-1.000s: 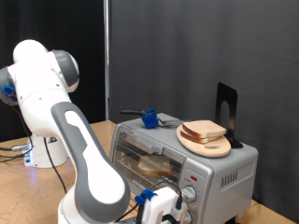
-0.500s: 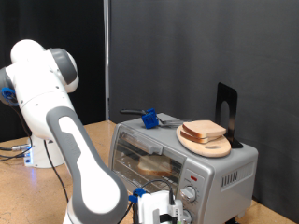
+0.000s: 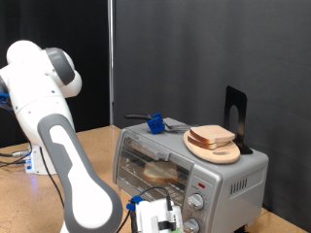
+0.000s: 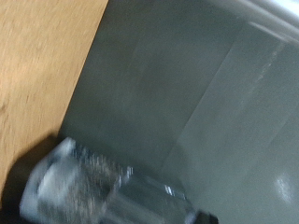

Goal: Make a piece of toast with the oven

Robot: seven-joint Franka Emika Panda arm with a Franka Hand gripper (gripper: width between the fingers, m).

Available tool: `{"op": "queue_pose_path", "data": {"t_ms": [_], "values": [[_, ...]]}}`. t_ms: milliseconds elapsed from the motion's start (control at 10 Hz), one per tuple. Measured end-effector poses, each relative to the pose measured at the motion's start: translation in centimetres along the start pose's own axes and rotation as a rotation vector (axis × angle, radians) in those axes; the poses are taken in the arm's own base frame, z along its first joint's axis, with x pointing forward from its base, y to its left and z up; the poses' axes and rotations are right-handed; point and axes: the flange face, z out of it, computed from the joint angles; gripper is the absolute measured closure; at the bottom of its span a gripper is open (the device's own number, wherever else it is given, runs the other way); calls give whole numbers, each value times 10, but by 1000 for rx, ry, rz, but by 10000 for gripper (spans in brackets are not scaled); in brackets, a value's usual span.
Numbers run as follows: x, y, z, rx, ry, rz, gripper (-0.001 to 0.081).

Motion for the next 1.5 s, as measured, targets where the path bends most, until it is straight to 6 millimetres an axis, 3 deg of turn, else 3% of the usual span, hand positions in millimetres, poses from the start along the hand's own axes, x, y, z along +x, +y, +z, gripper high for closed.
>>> {"op": "queue_pose_path", "data": {"t_ms": [600, 800, 1400, 1500], "values": [[-32, -18, -35, -256, -325, 557, 806], [-27, -15, -34, -228, -293, 479, 806], [-26, -20, -23, -222, -292, 522, 806], [-22, -22, -20, -213, -269, 498, 688]]}}
